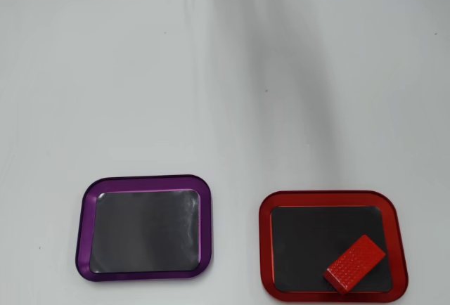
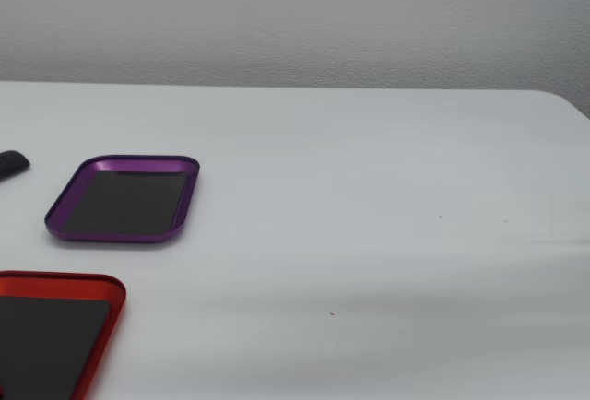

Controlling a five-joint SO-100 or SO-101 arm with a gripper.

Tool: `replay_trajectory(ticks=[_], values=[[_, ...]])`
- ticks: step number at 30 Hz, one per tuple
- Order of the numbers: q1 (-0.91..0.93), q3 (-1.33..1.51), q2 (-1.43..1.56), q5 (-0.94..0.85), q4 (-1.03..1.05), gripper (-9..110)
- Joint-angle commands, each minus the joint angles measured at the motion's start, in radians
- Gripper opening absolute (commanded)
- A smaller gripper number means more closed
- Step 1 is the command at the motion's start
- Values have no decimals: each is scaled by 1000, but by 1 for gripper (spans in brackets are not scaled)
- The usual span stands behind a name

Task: Grasp a red block and put it in the left red dish.

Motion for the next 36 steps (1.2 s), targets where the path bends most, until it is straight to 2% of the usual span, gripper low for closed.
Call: replay_trajectory(ticks=[1, 9, 16, 22, 32, 36], values=[[8, 28, 196, 6, 117, 18], [58, 400, 686, 5, 207, 18], [236, 885, 1137, 6, 132, 18], [252, 1259, 1453, 8, 87, 18], [250, 1629, 1425, 14, 31, 18], [249, 1715, 1425, 91, 46, 18]])
